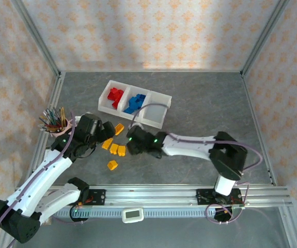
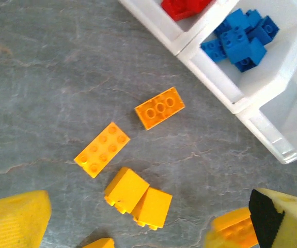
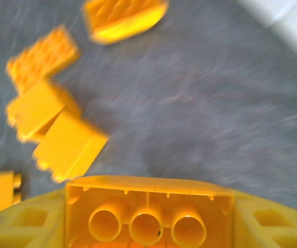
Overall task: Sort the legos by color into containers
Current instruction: Place the lego in the container.
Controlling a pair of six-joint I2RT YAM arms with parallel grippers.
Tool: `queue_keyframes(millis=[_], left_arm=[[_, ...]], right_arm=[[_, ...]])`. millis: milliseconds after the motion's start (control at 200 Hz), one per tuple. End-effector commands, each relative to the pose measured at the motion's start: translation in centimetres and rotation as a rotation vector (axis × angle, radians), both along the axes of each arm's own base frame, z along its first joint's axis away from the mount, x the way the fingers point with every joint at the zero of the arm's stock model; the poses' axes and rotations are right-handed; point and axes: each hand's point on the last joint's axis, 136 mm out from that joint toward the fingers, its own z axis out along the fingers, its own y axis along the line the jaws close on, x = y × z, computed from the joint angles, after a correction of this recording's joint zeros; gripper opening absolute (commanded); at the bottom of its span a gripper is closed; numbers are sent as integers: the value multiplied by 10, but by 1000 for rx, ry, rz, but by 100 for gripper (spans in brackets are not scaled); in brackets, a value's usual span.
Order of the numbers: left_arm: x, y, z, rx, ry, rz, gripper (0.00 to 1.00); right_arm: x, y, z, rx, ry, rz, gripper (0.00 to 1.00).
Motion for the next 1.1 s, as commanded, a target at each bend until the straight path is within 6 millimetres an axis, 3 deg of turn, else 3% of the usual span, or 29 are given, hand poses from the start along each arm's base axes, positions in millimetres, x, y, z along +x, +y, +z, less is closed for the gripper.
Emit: queue_keyframes(millis=[0,155,355,506,616,811,981,1096], left_arm=[[24,-18,26,-35,-83,-74,100],[49,-33,32,-61,-130,-96,100],[78,-49,37,-101,-188,-108,99],[92,-50,34,-76,-195,-93,99],[99,-49,35,-70,-210,-77,99],[102,-47,37,-62,-221,-62,99],[97,-38,40,-40,-224,-51,99],[91,-31,44,-26,-228,-35,99]], right_arm=[[38,-44,21,0,-30,-136,55],[99,-81,40,-29,-94,-257,57],[164,-97,49,-75,-161,-327,59],[200,-110,41,-114,-169,-375,60],[216,-108,35,-119,-169,-373,63],[233,-100,50,-121,-199,-364,74],[227,-98,60,-103,-194,-348,82],[213,-93,68,-72,-182,-333,83]])
